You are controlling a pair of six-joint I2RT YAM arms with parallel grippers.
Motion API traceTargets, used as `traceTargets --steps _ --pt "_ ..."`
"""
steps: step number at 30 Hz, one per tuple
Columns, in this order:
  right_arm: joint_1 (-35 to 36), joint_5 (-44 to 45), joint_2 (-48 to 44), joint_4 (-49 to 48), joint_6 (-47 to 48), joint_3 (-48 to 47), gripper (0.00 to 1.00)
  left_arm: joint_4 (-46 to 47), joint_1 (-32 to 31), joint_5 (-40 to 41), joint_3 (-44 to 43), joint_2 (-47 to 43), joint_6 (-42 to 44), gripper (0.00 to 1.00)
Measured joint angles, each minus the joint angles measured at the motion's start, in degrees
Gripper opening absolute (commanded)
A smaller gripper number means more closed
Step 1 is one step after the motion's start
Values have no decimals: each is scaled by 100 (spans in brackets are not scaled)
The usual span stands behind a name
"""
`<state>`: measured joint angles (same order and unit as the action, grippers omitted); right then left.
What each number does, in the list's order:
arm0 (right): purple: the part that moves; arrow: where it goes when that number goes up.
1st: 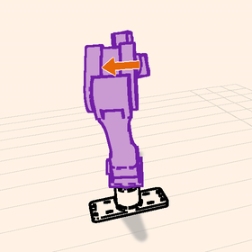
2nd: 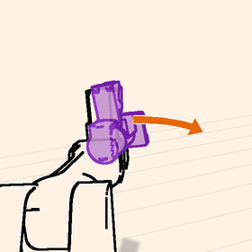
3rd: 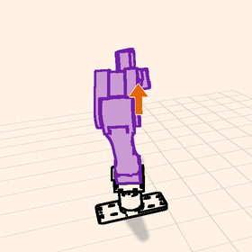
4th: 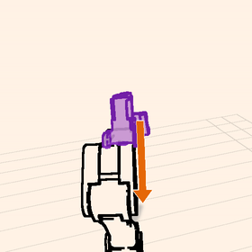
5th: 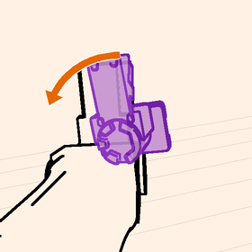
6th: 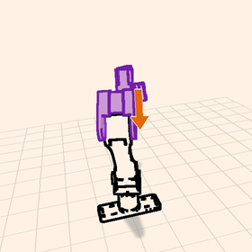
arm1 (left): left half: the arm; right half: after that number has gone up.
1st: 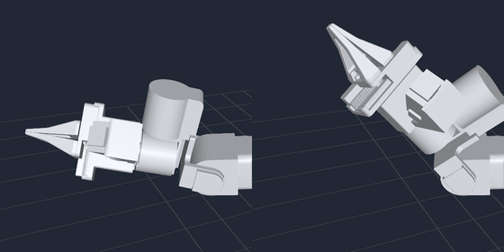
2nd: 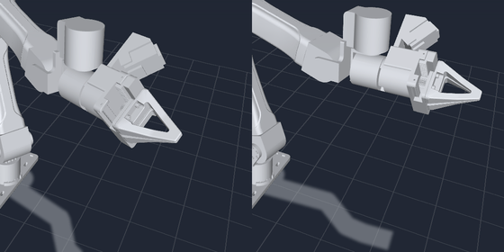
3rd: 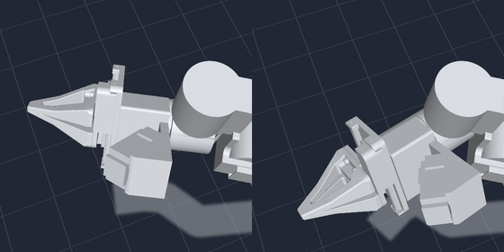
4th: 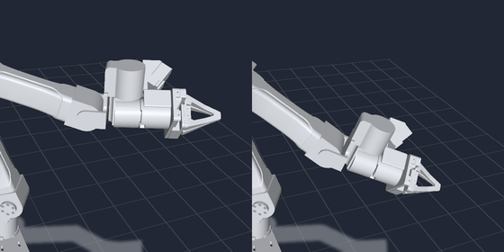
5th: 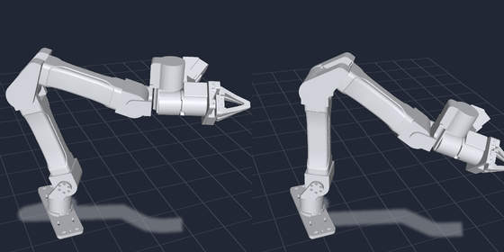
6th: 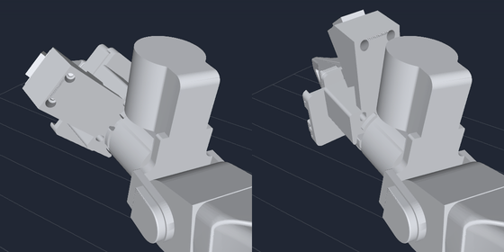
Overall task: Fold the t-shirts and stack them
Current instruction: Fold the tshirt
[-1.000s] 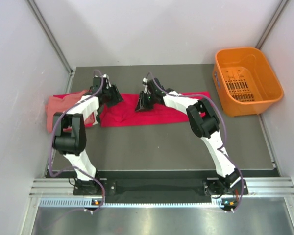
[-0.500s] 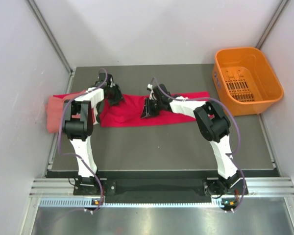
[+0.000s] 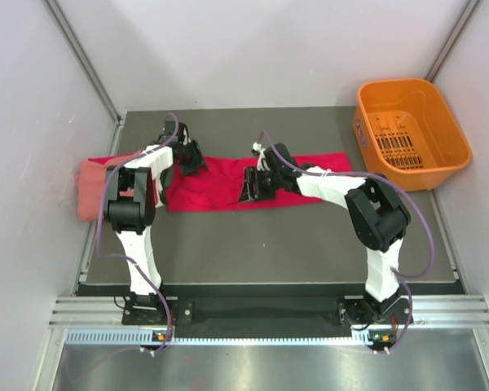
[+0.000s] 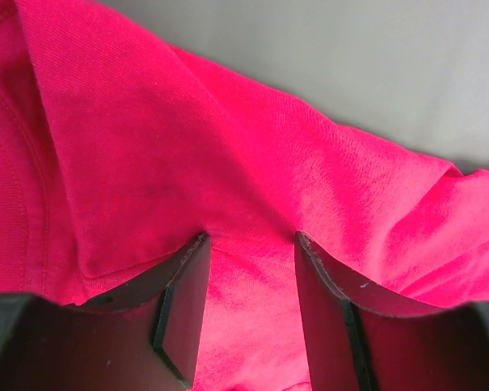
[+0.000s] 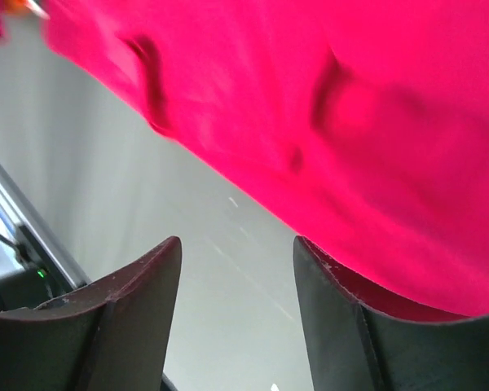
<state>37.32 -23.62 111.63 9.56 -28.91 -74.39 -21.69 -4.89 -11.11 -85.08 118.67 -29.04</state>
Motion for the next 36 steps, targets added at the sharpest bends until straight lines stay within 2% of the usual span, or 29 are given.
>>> traceTargets --steps 8,15,20,36 --pt "234 146 706 -118 -181 -1495 56 37 2 0 72 -46 -2 52" --pt "540 177 1895 -153 -476 -2549 63 26 26 -31 72 -46 -22 51" --pt "619 -20 2304 -254 -680 -2771 61 20 48 -76 68 -44 -22 51" --pt "1019 -852 2317 -1060 -754 -2496 59 -46 105 -170 -13 22 -22 51"
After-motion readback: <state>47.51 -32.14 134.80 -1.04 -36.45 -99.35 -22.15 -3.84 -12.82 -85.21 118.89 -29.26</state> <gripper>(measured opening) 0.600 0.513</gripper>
